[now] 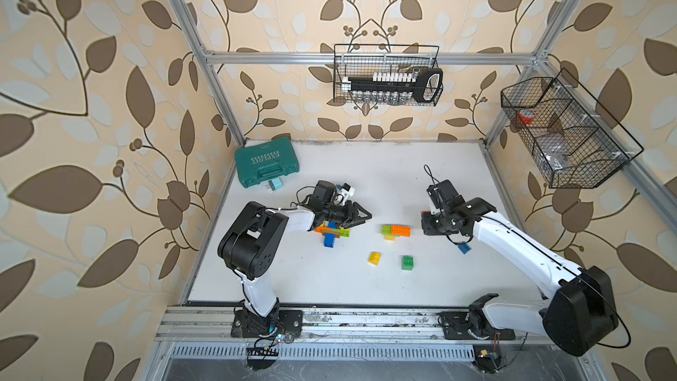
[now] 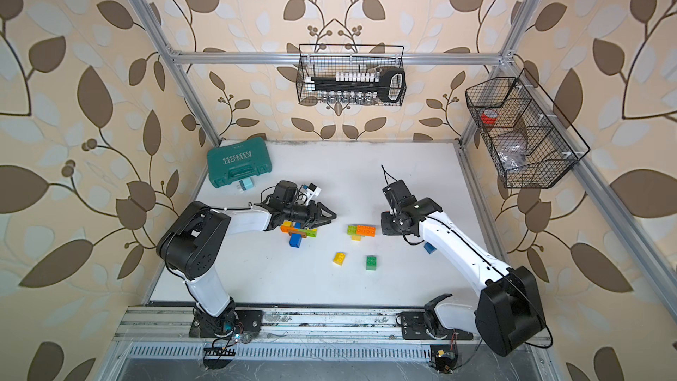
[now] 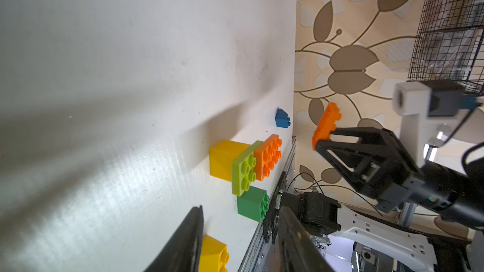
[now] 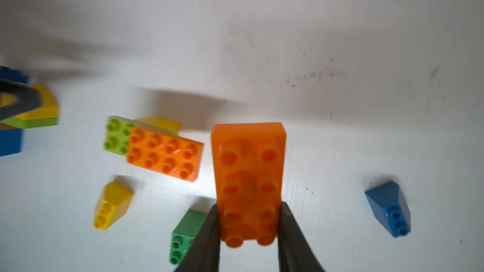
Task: Assemble a fork with lego
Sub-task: Pick up the lego brick from the center of the board, then assemble the lego brick with the lego brick.
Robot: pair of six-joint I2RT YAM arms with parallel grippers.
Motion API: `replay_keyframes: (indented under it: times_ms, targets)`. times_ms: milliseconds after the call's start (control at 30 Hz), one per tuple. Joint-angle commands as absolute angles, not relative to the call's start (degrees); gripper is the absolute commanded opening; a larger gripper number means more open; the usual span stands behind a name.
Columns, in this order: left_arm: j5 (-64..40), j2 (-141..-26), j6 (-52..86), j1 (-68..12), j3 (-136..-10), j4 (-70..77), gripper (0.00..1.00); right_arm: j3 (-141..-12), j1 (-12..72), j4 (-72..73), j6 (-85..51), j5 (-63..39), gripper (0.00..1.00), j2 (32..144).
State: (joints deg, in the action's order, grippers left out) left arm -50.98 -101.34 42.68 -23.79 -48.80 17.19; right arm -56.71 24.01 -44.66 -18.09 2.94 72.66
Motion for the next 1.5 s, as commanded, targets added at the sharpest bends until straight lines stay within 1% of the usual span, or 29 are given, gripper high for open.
replay_keyframes:
  times_ms: [0,100,133,233,433,633,1000,1467]
  targets:
    - [-51.94,-97.96,40.34,-22.40,-50.80,14.65,0.48,-61.00,24.89,-44.56,-0.45,-5.33,0.25,73.11]
    - [-51.59,-96.72,40.34,-20.98,-50.56,12.87,0.48,-65.35,26.48,-48.17,8.98,-10.49,0.23,77.11]
    - [-51.80,-96.33,40.93,-20.39,-50.41,13.15,0.48,-66.66,27.68,-49.05,11.95,-11.09,0.20,78.79]
    - [-52.47,-95.04,42.08,-19.09,-50.16,13.17,0.48,-70.17,31.24,-50.55,20.14,-10.33,0.21,83.29]
    - [-53.24,-92.09,40.57,-16.61,-49.36,9.20,0.49,-77.52,33.05,-55.44,31.30,-7.36,0.23,92.88]
    - [-53.53,-91.30,39.36,-15.23,-48.79,7.94,0.49,-82.83,35.29,-57.98,34.59,-5.75,0.23,99.22]
    - [-54.62,-92.64,40.74,-14.33,-47.08,10.90,0.50,-87.78,36.30,-60.25,33.71,-5.90,0.23,107.17]
    - [-55.20,-93.48,40.51,-13.98,-46.87,11.32,0.50,-84.90,36.22,-58.96,34.46,-3.99,0.22,108.71]
